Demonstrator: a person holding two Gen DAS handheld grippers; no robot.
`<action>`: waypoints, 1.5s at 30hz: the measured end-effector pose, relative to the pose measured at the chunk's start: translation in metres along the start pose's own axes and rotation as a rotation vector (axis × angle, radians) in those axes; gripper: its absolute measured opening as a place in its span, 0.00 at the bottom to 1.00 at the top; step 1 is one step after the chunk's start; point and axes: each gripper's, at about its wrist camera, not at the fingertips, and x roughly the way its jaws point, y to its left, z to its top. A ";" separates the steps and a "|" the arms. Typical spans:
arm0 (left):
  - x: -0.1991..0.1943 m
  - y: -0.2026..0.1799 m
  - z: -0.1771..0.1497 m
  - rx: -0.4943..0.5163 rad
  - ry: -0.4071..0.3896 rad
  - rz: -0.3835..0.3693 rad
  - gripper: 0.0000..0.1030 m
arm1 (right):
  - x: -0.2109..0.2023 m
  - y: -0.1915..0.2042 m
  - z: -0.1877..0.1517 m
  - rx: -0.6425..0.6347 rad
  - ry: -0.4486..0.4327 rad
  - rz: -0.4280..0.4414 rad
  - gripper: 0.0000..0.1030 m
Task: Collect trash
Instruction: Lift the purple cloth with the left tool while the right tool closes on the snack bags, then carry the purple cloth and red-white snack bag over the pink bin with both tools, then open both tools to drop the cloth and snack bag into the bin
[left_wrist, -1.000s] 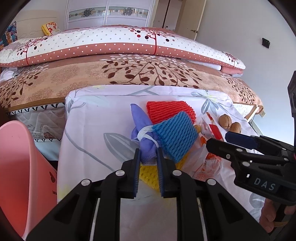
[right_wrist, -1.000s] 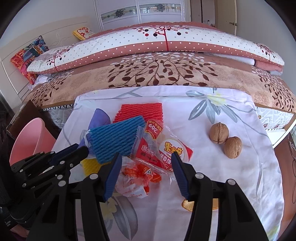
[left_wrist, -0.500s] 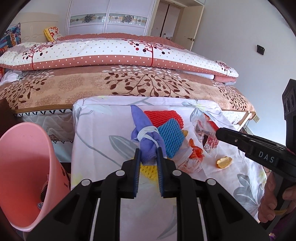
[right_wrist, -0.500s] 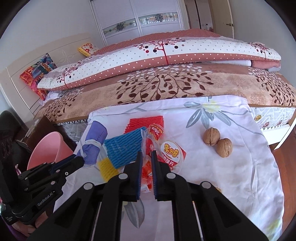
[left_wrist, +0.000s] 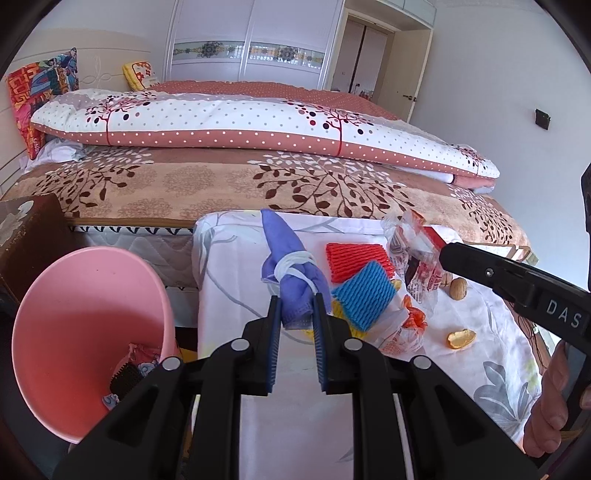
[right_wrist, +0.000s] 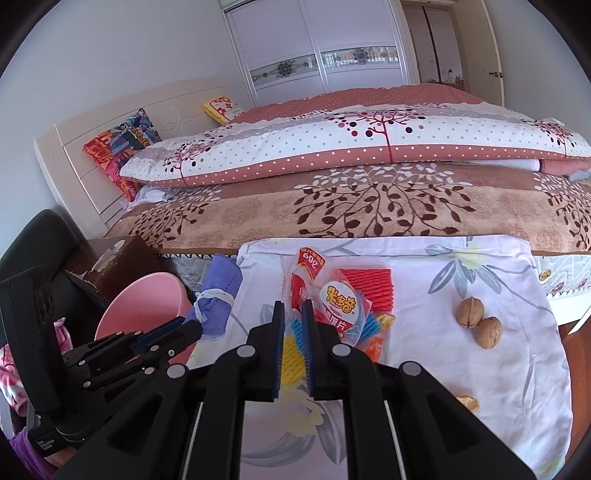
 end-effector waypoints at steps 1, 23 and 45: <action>-0.002 0.003 0.000 -0.002 -0.005 0.012 0.16 | 0.002 0.007 0.002 -0.012 0.002 0.009 0.09; -0.050 0.111 -0.019 -0.151 -0.056 0.292 0.16 | 0.071 0.161 0.002 -0.257 0.123 0.237 0.09; -0.033 0.172 -0.049 -0.239 0.056 0.394 0.16 | 0.124 0.206 -0.030 -0.337 0.267 0.269 0.10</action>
